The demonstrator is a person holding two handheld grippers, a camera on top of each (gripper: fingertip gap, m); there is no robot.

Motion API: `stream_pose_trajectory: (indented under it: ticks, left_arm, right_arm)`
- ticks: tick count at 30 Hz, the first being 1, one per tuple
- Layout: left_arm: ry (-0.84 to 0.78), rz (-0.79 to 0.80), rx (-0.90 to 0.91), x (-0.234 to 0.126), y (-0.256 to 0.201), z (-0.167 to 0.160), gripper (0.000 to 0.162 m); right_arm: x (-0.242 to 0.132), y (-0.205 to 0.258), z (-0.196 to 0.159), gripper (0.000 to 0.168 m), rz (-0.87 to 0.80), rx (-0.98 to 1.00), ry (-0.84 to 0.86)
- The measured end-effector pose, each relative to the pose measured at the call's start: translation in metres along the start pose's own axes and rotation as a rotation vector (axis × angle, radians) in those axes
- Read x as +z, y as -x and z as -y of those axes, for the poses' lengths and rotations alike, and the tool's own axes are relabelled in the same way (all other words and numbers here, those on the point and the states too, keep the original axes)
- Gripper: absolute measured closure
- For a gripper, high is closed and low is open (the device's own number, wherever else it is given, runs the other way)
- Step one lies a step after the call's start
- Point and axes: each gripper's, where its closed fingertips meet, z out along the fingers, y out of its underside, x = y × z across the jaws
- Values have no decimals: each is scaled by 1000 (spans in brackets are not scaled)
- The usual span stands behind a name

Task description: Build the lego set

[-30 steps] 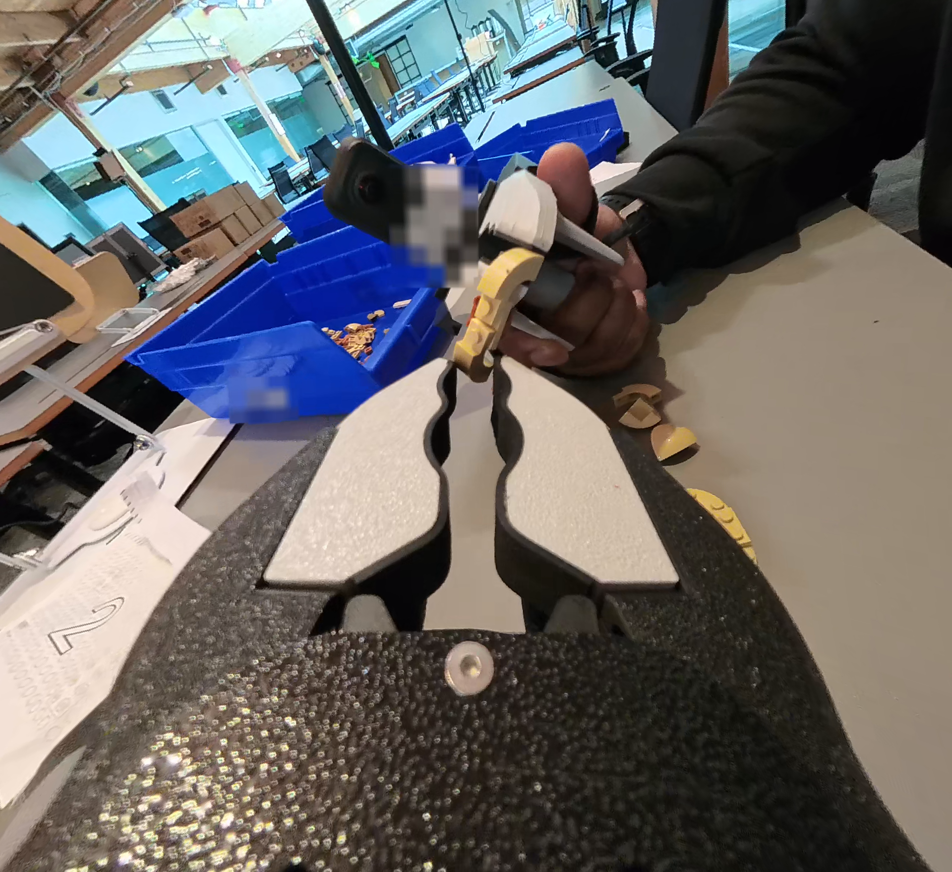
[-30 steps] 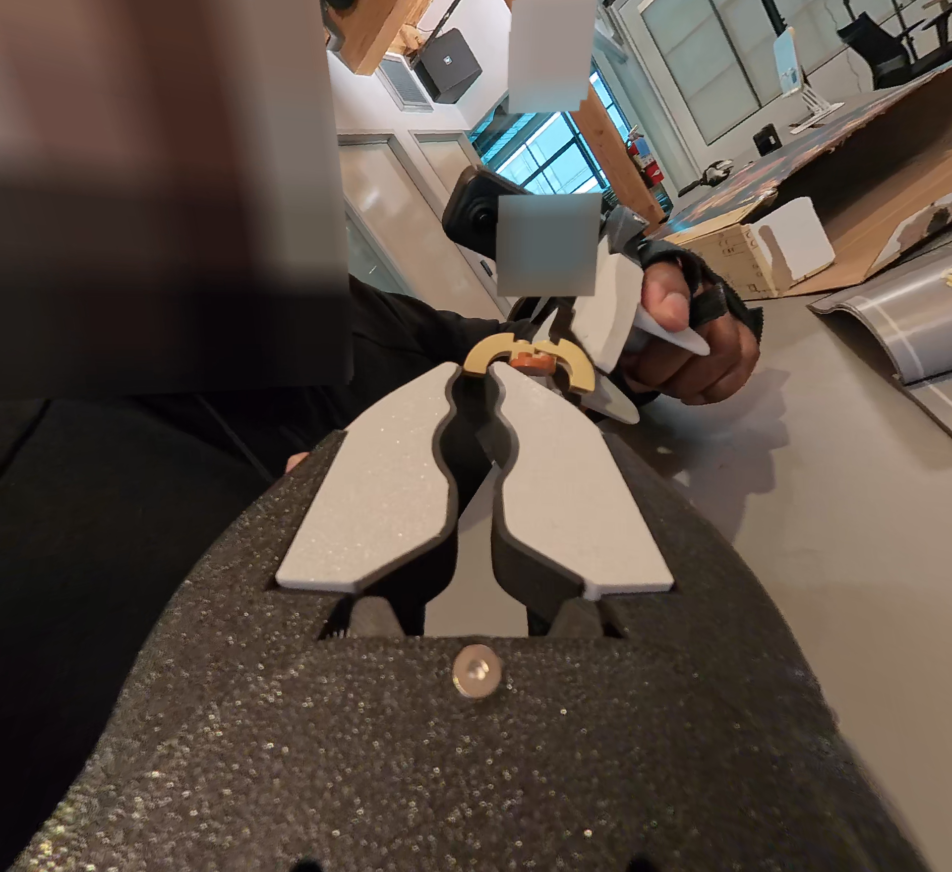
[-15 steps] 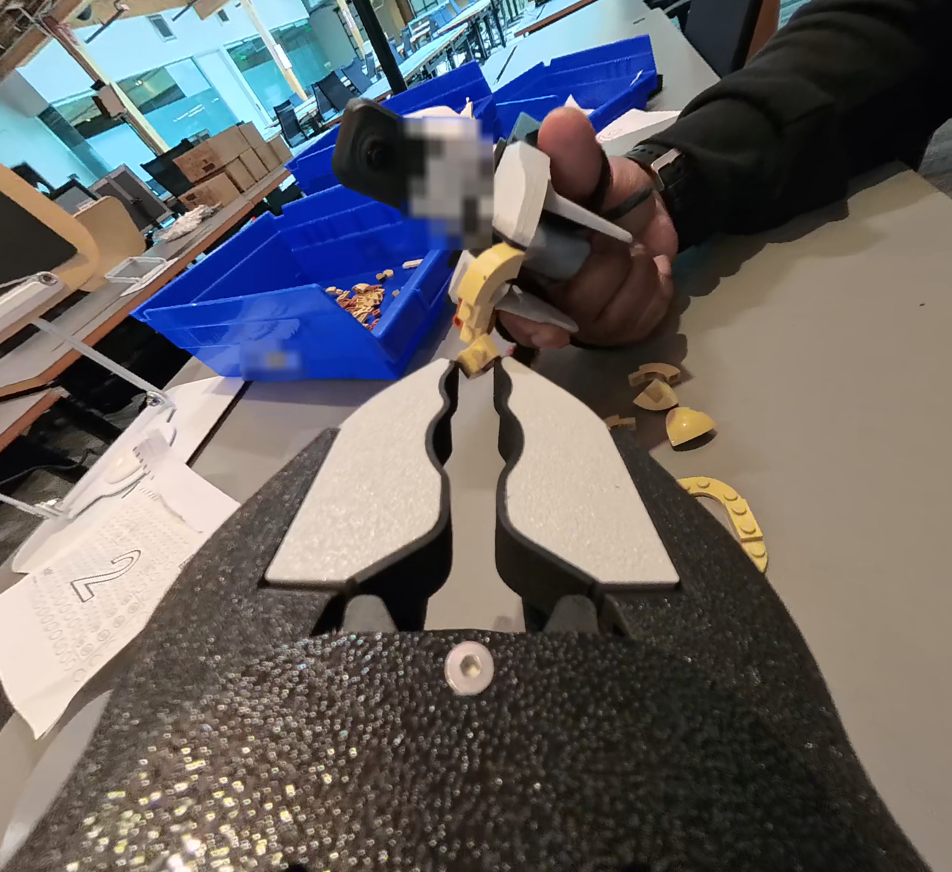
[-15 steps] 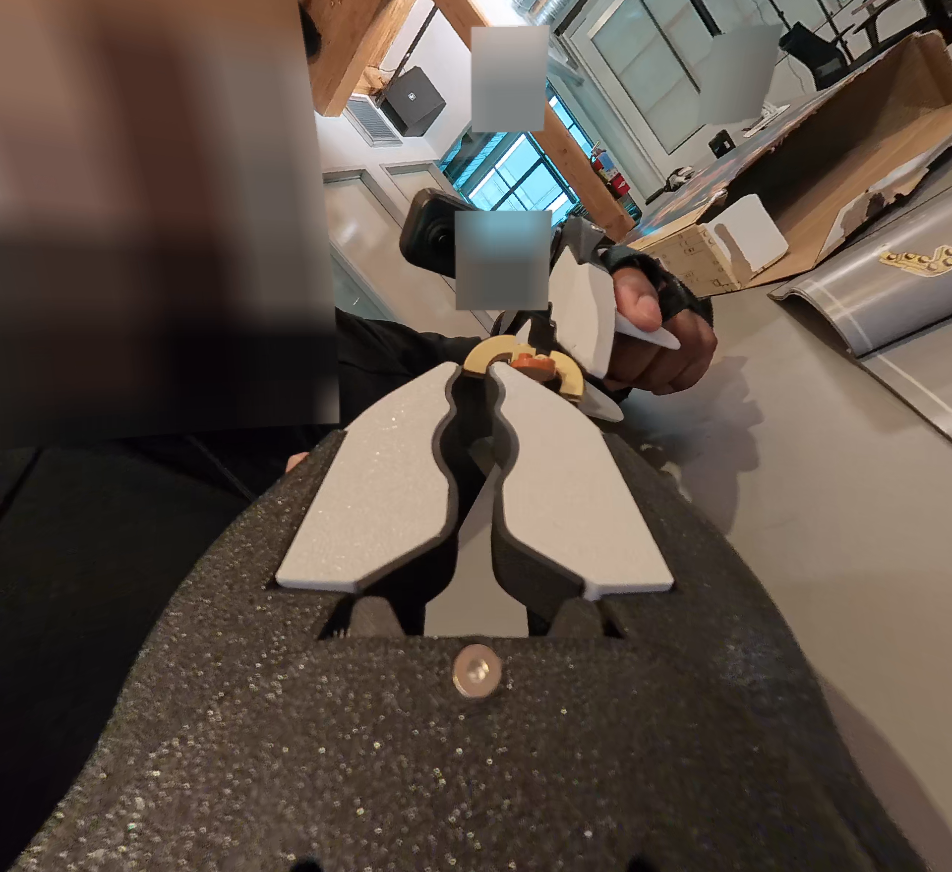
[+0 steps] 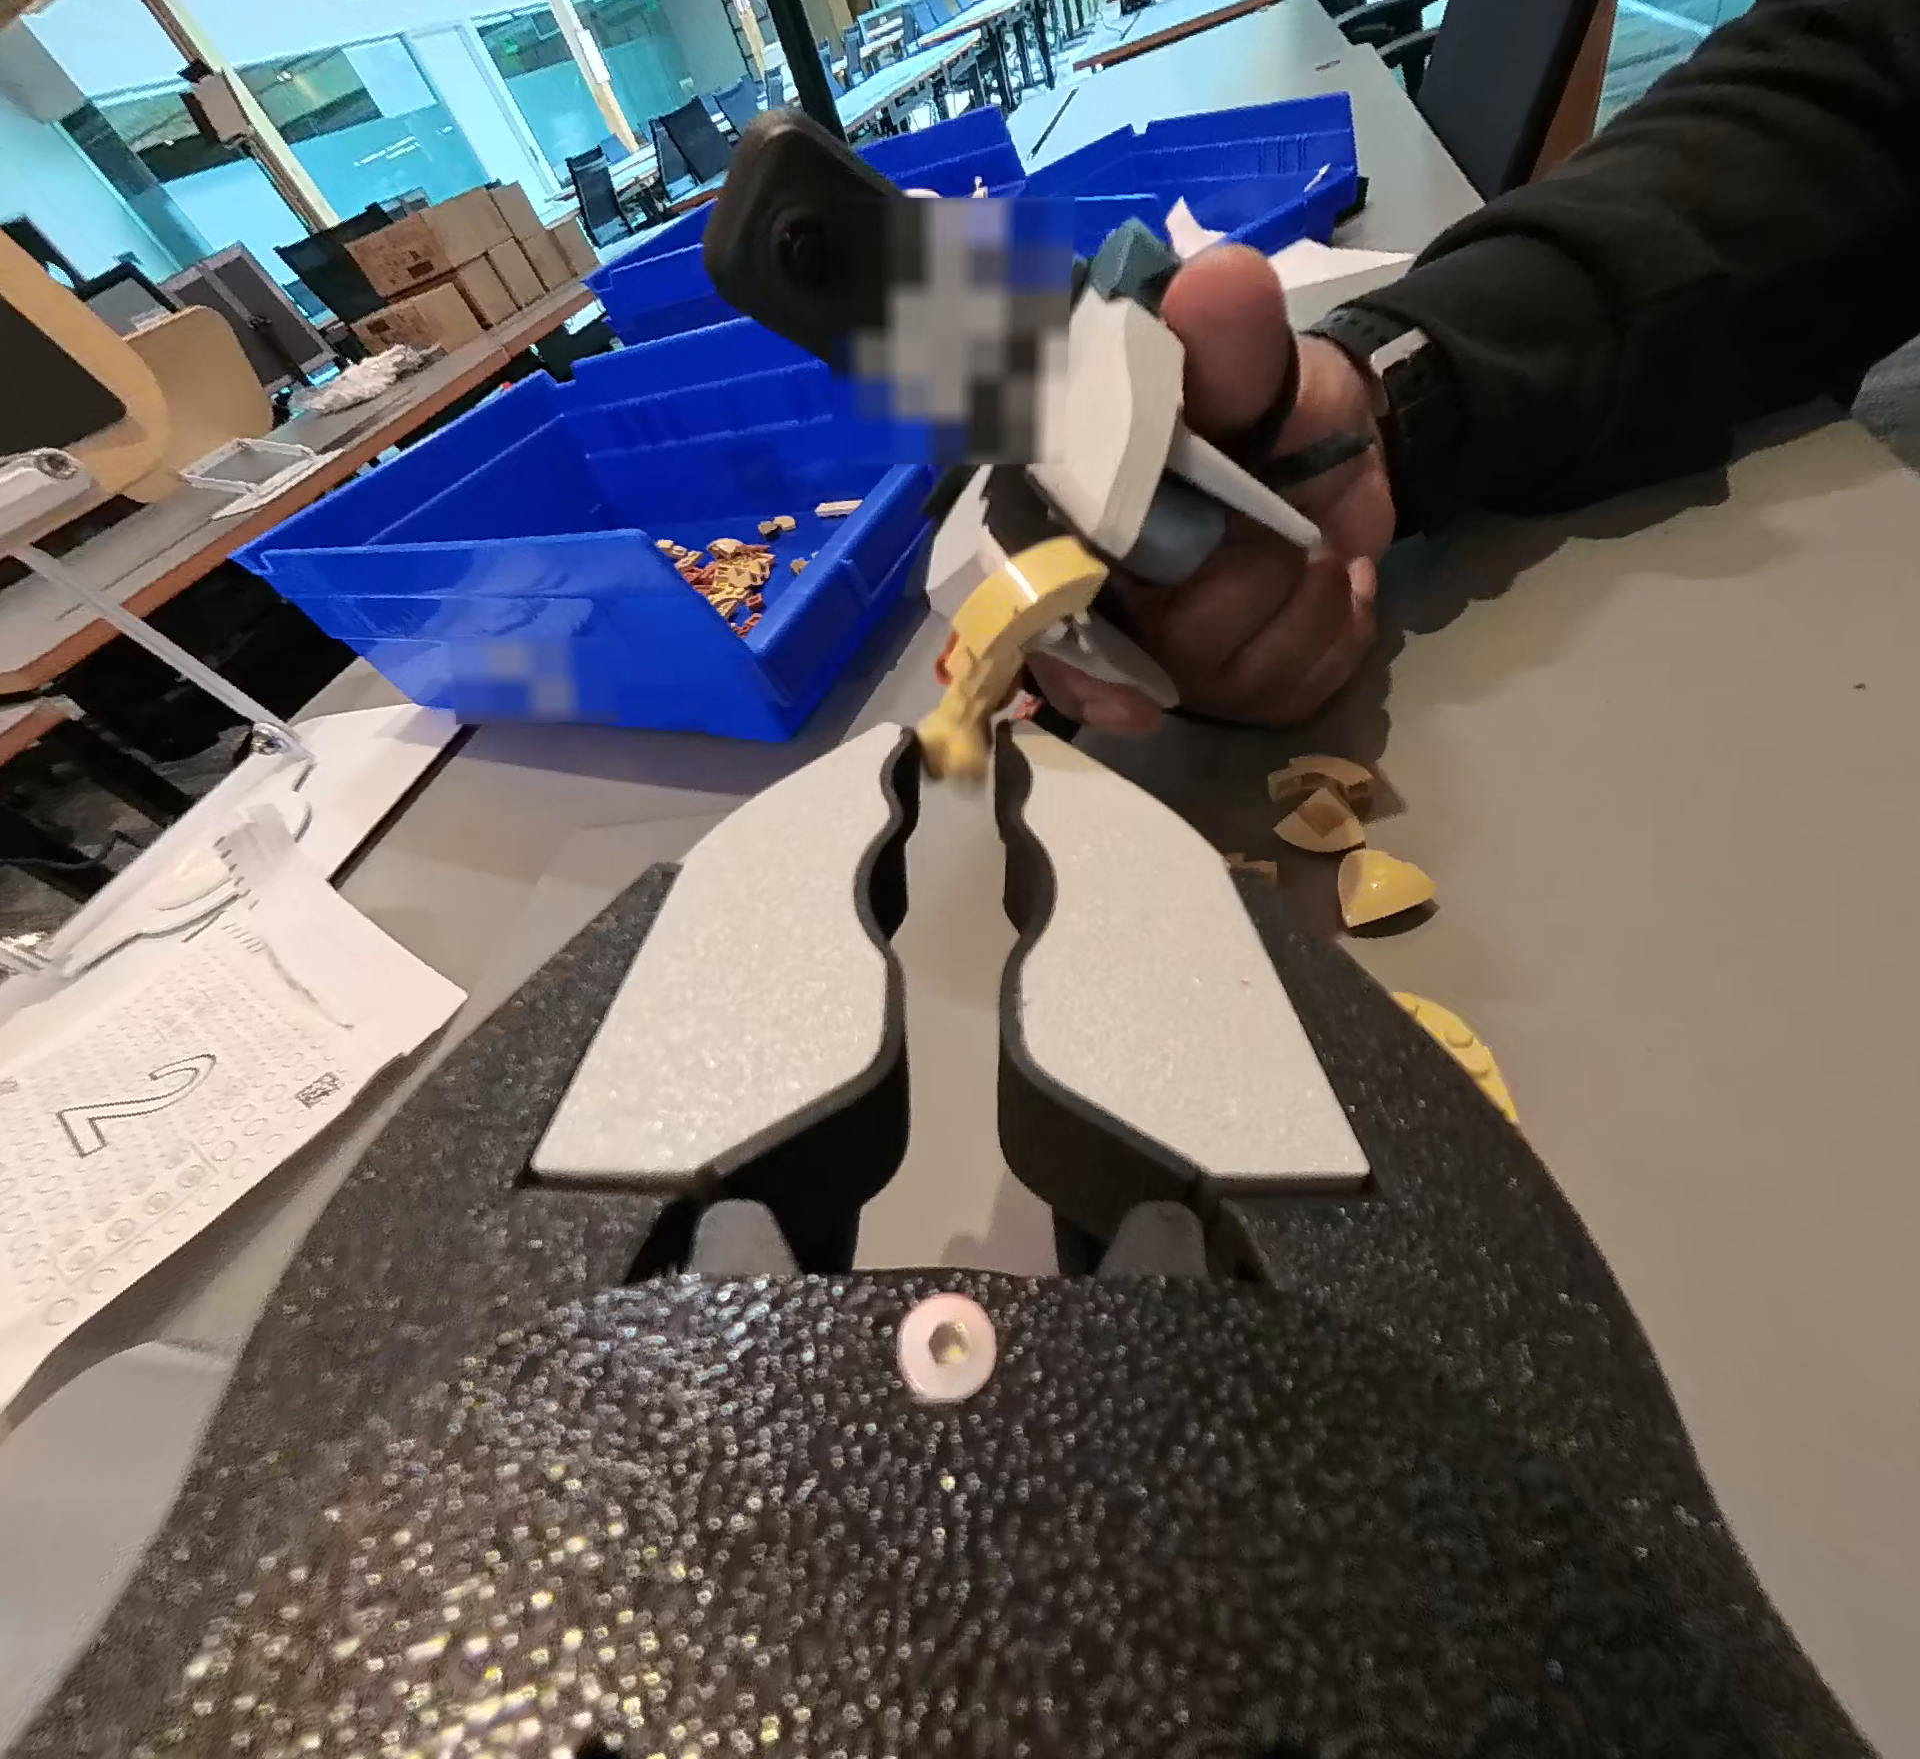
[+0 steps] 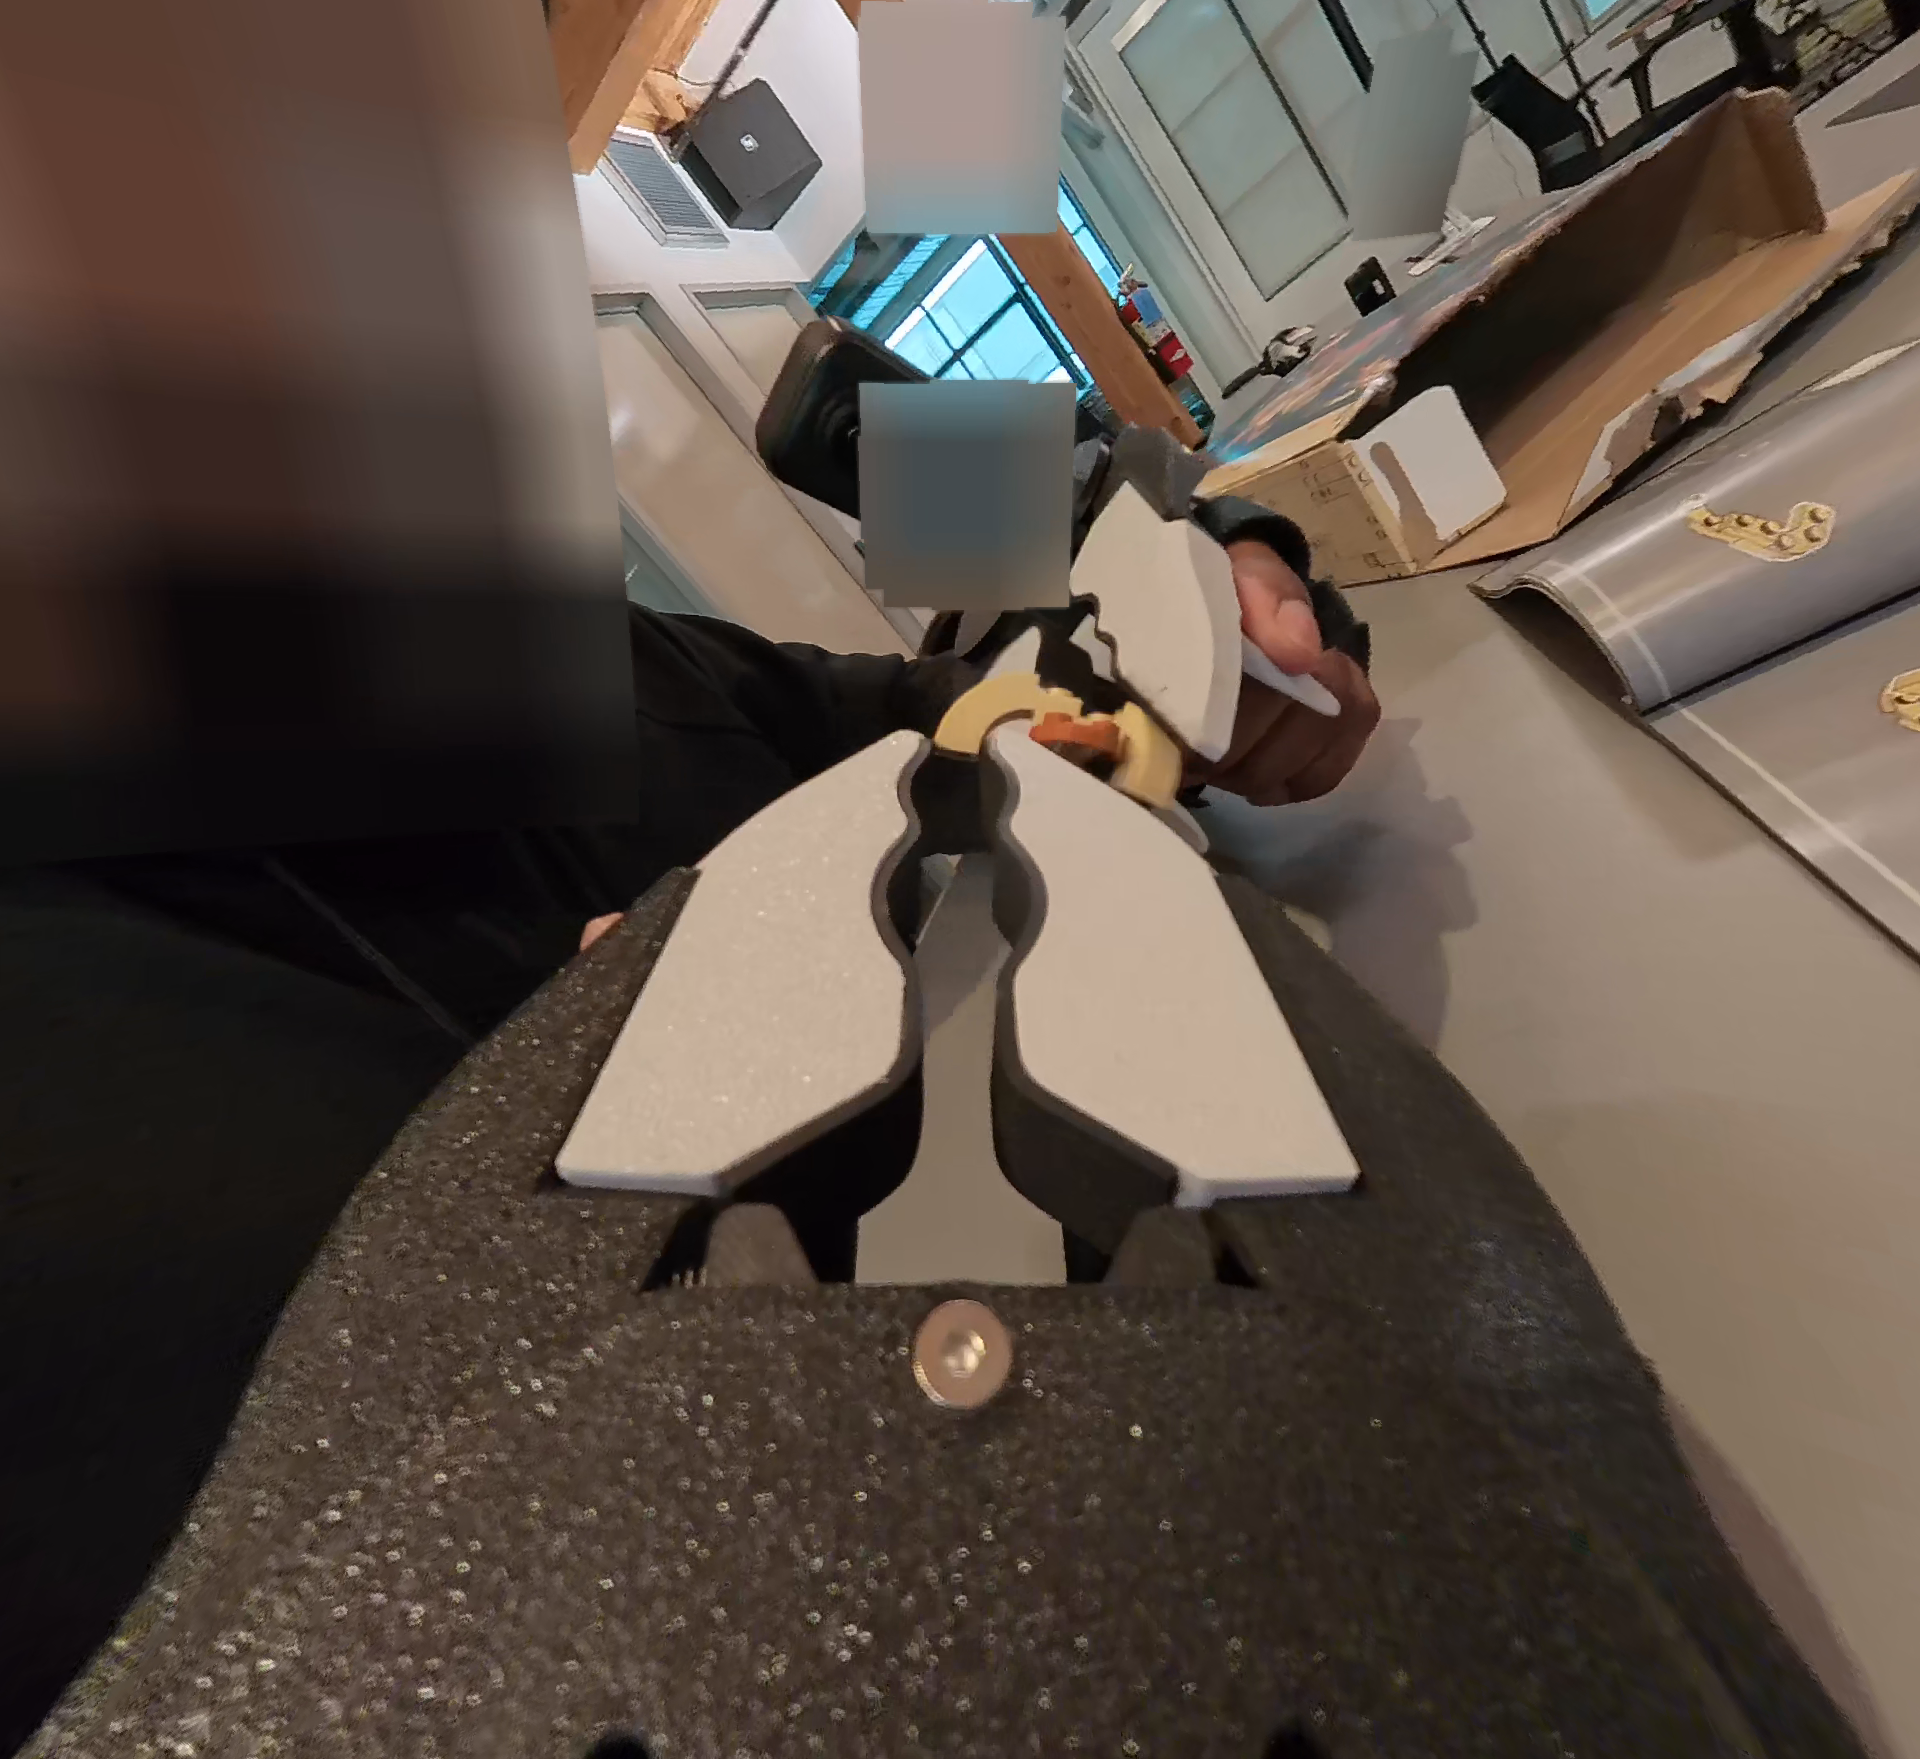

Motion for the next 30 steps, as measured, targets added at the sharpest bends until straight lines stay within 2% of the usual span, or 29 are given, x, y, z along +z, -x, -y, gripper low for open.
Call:
stream_pose_trajectory:
  ticks: [7, 17, 24, 30]
  left_arm:
    - [3, 9, -3, 2, -1, -2, 150]
    - [56, 40, 165, 2, -1, -8, 150]
    - [63, 102, 271, 2, 0, -6, 150]
    - [94, 131, 297, 4, 4, -12, 150]
  right_arm:
    - [4, -4, -3, 160, -48, -9, 12]
    - [5, -6, -14, 160, -163, -127, 157]
    - [7, -4, -13, 160, -117, -40, 103]
    - [7, -12, -14, 160, -201, -85, 121]
